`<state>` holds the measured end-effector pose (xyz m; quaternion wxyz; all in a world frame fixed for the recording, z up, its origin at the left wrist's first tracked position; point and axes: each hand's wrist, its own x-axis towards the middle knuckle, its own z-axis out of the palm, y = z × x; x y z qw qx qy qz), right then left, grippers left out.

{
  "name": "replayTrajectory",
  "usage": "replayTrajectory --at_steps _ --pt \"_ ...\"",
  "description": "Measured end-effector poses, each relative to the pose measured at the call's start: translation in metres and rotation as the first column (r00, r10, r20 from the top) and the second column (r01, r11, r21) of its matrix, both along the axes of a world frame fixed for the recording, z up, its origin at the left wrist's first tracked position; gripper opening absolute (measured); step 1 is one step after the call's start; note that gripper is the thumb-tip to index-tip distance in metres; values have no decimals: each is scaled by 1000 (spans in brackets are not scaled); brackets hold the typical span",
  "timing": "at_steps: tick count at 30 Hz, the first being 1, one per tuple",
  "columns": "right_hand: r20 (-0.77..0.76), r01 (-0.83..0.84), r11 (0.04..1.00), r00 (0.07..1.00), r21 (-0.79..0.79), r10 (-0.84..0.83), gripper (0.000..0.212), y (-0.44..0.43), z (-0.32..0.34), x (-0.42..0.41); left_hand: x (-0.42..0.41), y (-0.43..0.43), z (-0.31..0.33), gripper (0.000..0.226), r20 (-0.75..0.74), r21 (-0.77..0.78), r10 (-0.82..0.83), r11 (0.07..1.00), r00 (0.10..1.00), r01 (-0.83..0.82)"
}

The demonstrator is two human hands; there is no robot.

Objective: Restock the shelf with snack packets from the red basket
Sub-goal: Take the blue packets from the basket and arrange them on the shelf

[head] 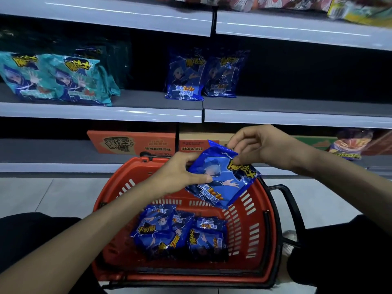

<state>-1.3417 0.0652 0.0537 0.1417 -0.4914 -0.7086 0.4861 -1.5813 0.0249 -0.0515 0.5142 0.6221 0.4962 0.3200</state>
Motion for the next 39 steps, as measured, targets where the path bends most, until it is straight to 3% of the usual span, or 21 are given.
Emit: replayTrajectory --at_steps 6,13,20,28,32,36,39 --pt "88 -46 997 995 -57 51 22 2 12 2 4 -1 2 33 26 -23 -6 1000 1000 7" --pt "72 38 998 997 -56 -33 17 9 26 3 10 -4 6 31 98 -63 -4 998 995 11" --pt "-63 166 964 981 -209 -183 19 24 30 7 18 -5 14 30 163 -36 61 998 985 -56" --pt "-332 386 922 865 -35 -375 50 8 1 11 17 -8 15 34 218 -66 189 982 958 -179" --pt "-426 460 881 780 -105 -458 47 -13 -22 21 17 -7 19 35 278 -110 277 960 920 -256" --pt "-403 383 897 802 -222 -442 36 -40 -44 13 17 -7 24 32 329 -114 331 944 884 -311" --pt "-404 388 901 805 -197 -435 34 -48 -58 4 19 -9 29 32 371 -113 357 934 857 -340"
